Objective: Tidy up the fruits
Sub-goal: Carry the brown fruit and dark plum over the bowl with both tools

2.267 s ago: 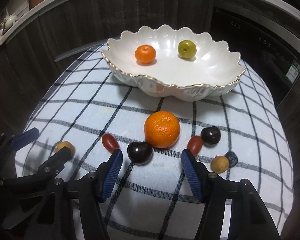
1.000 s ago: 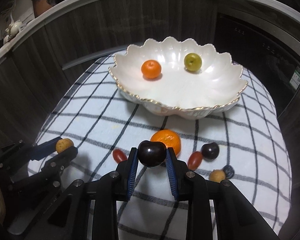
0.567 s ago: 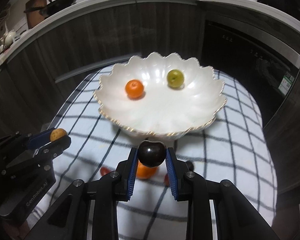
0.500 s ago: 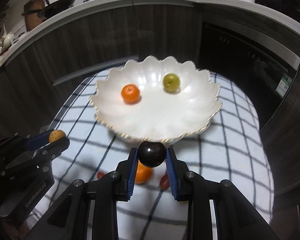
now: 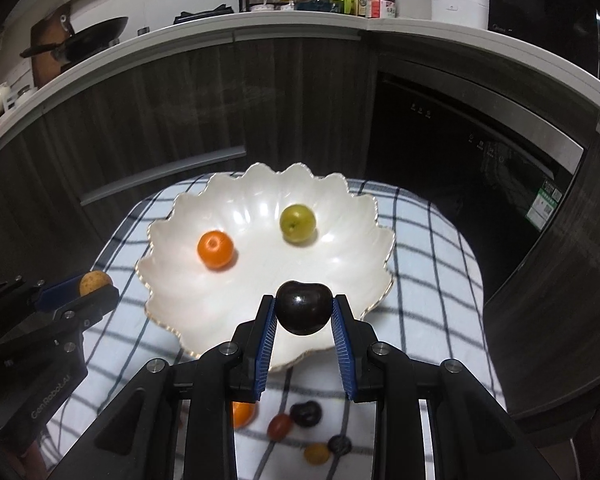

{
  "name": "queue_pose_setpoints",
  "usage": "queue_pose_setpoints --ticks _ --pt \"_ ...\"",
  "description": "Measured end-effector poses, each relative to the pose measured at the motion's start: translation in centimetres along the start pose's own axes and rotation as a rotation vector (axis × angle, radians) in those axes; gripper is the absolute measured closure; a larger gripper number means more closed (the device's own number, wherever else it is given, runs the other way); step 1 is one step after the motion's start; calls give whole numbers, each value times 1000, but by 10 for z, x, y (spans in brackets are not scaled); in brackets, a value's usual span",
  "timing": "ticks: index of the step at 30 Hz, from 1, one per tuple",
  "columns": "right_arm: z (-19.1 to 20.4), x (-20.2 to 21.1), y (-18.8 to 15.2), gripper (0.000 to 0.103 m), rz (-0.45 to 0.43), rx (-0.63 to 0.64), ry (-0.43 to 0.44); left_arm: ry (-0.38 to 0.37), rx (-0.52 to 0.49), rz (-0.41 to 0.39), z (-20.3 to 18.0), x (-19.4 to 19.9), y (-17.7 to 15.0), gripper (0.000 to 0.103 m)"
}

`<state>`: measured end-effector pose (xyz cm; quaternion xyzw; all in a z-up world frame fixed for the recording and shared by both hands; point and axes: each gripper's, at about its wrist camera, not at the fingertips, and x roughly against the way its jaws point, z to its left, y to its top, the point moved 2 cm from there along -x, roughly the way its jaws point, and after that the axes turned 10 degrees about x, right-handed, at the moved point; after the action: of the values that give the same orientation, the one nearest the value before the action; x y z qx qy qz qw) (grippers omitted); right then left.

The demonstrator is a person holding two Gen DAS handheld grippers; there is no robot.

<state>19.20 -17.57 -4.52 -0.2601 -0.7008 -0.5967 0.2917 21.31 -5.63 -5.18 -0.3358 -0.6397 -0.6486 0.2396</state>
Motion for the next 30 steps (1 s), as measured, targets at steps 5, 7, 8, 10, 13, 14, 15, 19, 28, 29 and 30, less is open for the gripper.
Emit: queue_pose_setpoints --ticks 5,7,8,10,13,14,15,19,28,29,30 --pt "-9 -7 8 73 -1 -10 -12 12 -11 -17 -5 -6 12 77" --pt "-12 -13 11 73 6 -14 -13 13 -17 -29 -7 -8 17 77" --pt "-13 -14 12 73 7 -14 -14 16 -20 -35 -9 -9 20 77" --pt "-16 -18 14 73 9 -15 -20 15 -17 -39 -10 -12 24 77" --pt "-21 -24 16 73 17 -31 -15 7 -17 -43 -12 -18 31 77" --pt "-23 -27 17 73 19 -35 -15 8 -19 -44 -13 -20 32 77" --pt "-24 -29 18 73 20 -38 -15 7 -20 -44 -14 -22 33 77" --pt "-28 -37 22 73 21 -42 -10 2 -15 -40 -14 -30 39 77" --pt "-32 -51 26 73 34 -55 5 -17 15 -11 -12 -48 42 77" --pt "-33 -53 27 73 34 -54 5 -19 17 -5 -12 -50 42 77" --pt "-33 -54 27 73 36 -52 4 -20 18 -1 -12 -52 42 77"
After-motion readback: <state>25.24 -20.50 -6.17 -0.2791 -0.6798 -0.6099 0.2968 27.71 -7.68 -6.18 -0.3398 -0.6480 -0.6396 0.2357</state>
